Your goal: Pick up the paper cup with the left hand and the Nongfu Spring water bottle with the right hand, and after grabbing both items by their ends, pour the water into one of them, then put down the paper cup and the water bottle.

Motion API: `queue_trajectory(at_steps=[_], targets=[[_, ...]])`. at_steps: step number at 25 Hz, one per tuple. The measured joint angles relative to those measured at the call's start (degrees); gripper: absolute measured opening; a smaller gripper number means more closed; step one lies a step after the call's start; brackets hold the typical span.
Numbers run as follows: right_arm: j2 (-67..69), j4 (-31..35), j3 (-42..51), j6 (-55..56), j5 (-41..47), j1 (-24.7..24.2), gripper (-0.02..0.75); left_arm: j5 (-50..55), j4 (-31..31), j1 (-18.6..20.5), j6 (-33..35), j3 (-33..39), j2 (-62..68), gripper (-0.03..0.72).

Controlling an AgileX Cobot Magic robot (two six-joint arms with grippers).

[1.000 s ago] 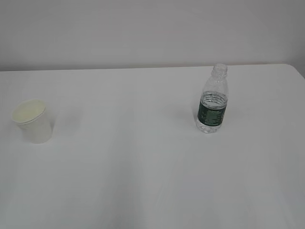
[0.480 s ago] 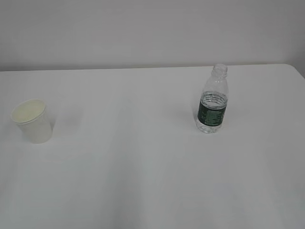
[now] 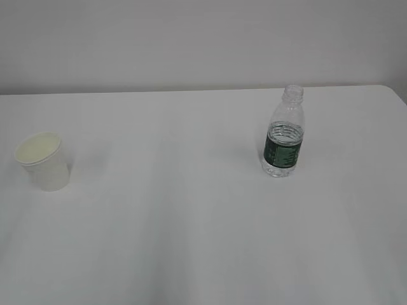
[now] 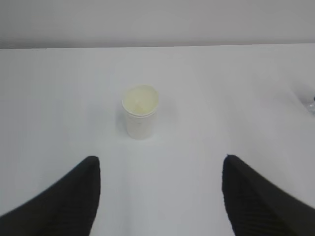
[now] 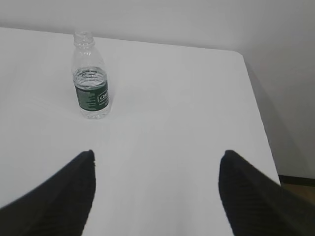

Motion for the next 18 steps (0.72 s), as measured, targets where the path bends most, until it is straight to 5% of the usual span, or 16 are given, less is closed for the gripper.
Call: queue_trajectory(at_steps=[18], targets=[[9.04, 0.00, 0.00, -0.77, -10.49, 0.00, 0.592, -10.77, 1.98, 0.00, 0.49, 0.00, 10.07, 0.556]])
